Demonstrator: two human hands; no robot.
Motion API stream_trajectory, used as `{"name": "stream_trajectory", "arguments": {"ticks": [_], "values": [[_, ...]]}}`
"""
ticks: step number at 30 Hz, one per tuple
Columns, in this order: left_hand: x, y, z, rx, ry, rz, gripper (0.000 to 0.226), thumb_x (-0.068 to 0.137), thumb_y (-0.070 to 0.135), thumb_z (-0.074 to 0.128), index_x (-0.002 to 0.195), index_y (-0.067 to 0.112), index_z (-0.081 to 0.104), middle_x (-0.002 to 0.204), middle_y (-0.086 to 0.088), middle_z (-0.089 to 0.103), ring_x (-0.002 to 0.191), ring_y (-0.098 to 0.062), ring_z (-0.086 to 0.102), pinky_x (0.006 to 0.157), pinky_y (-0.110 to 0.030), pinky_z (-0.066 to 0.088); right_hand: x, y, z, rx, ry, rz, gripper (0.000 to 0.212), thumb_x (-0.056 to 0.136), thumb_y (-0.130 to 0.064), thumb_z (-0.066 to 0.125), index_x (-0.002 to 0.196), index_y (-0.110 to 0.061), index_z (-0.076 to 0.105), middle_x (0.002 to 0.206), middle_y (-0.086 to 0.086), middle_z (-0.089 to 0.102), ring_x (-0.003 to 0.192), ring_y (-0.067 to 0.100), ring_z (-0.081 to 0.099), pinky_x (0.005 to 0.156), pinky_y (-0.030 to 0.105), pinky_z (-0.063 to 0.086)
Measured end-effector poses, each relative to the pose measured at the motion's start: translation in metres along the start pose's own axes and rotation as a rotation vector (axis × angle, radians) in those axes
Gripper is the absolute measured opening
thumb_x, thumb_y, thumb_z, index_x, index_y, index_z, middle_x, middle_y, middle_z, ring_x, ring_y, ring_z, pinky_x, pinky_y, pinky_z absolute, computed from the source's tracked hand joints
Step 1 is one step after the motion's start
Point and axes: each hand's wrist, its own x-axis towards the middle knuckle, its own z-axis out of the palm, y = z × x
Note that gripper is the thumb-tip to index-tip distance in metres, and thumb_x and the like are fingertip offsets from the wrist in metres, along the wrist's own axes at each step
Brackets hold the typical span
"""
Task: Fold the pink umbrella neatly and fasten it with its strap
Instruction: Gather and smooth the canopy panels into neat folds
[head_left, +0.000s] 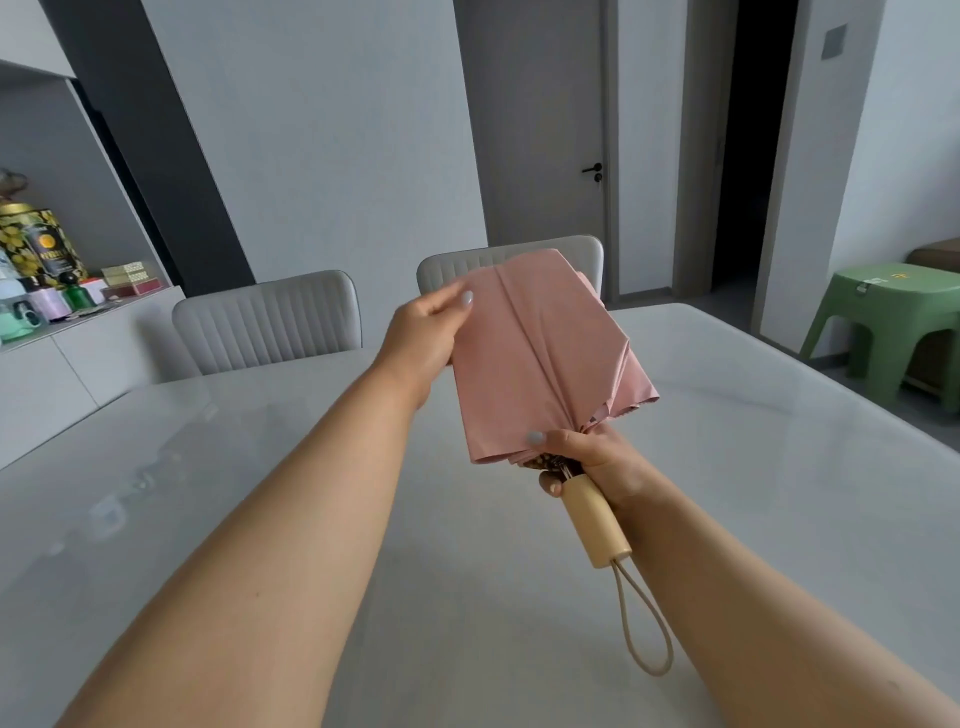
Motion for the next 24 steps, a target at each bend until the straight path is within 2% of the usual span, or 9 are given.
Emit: {"name": "stream_trajectory", "arguments": {"ticks": [2, 5, 8, 11, 14, 15, 17, 20, 24], "values": [[0.012, -0.001, 0.002, 0.053, 0.044, 0.023, 0.033, 0.099, 0.020, 0.055, 0.131, 0.019, 0.061, 0.120, 0.007, 0.066, 0.106, -0.008, 0.064, 0.090, -0.025, 0.052, 0.000, 0.000, 0.001, -0.003, -0.011, -0.009, 0.031, 0.067, -0.006, 0.070, 0.094, 0.000, 0.058, 0.075, 0.015, 0.070, 0.065, 0.022, 0.065, 0.040, 0.022, 0.043], [0.017, -0.008, 0.009, 0.139, 0.106, 0.064, 0.036, 0.099, 0.019, 0.052, 0.135, 0.018, 0.057, 0.117, 0.012, 0.059, 0.107, -0.006, 0.056, 0.088, -0.020, 0.046, -0.001, -0.001, 0.000, -0.007, -0.016, -0.032, 0.029, 0.067, -0.005, 0.069, 0.094, 0.001, 0.058, 0.076, 0.016, 0.070, 0.064, 0.021, 0.066, 0.041, 0.022, 0.044], [0.022, -0.017, 0.016, 0.230, 0.126, 0.024, 0.037, 0.099, 0.023, 0.049, 0.135, 0.020, 0.058, 0.129, 0.001, 0.060, 0.116, -0.017, 0.054, 0.098, -0.031, 0.046, 0.000, 0.000, -0.001, -0.018, -0.018, -0.040, 0.033, 0.067, -0.003, 0.069, 0.097, 0.000, 0.056, 0.078, 0.016, 0.068, 0.066, 0.021, 0.065, 0.042, 0.023, 0.045], [0.021, -0.011, 0.018, 0.536, 0.248, -0.098, 0.038, 0.097, 0.025, 0.044, 0.130, 0.021, 0.062, 0.147, -0.003, 0.044, 0.137, -0.027, 0.028, 0.109, -0.039, 0.035, 0.001, 0.003, -0.001, -0.061, 0.014, -0.026, 0.033, 0.065, -0.005, 0.070, 0.096, -0.003, 0.059, 0.078, 0.012, 0.067, 0.068, 0.022, 0.064, 0.044, 0.024, 0.046], [0.010, 0.002, 0.026, 0.763, 0.329, 0.210, 0.038, 0.101, 0.021, 0.039, 0.134, 0.019, 0.058, 0.155, 0.002, 0.035, 0.142, -0.026, 0.020, 0.113, -0.039, 0.025, 0.002, 0.004, 0.000, -0.105, 0.030, -0.033, 0.033, 0.065, -0.007, 0.070, 0.097, -0.004, 0.061, 0.074, 0.008, 0.070, 0.066, 0.018, 0.066, 0.046, 0.024, 0.047], [0.006, 0.004, 0.030, 0.737, 0.291, 0.270, 0.039, 0.102, 0.022, 0.037, 0.137, 0.017, 0.055, 0.154, -0.001, 0.037, 0.142, -0.026, 0.025, 0.114, -0.038, 0.025, 0.002, 0.004, 0.001, -0.111, 0.031, -0.037, 0.033, 0.065, -0.007, 0.070, 0.096, -0.005, 0.061, 0.074, 0.008, 0.070, 0.066, 0.017, 0.066, 0.046, 0.024, 0.048], [0.008, -0.005, 0.043, 0.581, 0.170, 0.196, 0.044, 0.103, 0.032, 0.034, 0.139, 0.014, 0.052, 0.149, -0.008, 0.045, 0.138, -0.029, 0.036, 0.115, -0.040, 0.027, 0.001, 0.004, 0.002, -0.111, 0.029, -0.043, 0.030, 0.064, -0.007, 0.070, 0.093, -0.005, 0.061, 0.074, 0.009, 0.070, 0.064, 0.017, 0.066, 0.046, 0.025, 0.048], [0.016, -0.029, 0.051, 0.191, 0.061, -0.138, 0.066, 0.082, 0.075, 0.029, 0.137, 0.041, 0.046, 0.139, -0.002, 0.054, 0.130, -0.034, 0.047, 0.104, -0.058, 0.038, -0.001, 0.003, 0.005, -0.084, 0.015, -0.058, 0.027, 0.064, -0.004, 0.069, 0.090, -0.008, 0.061, 0.074, 0.010, 0.065, 0.064, 0.020, 0.063, 0.045, 0.025, 0.047], [0.021, -0.053, 0.048, 0.036, 0.004, -0.162, 0.061, 0.075, 0.084, 0.041, 0.125, 0.051, 0.051, 0.129, 0.000, 0.061, 0.114, -0.025, 0.061, 0.095, -0.052, 0.050, -0.001, 0.003, 0.006, -0.096, -0.018, -0.027, 0.028, 0.064, -0.004, 0.069, 0.091, -0.007, 0.062, 0.073, 0.009, 0.066, 0.066, 0.021, 0.064, 0.045, 0.026, 0.047]]}}
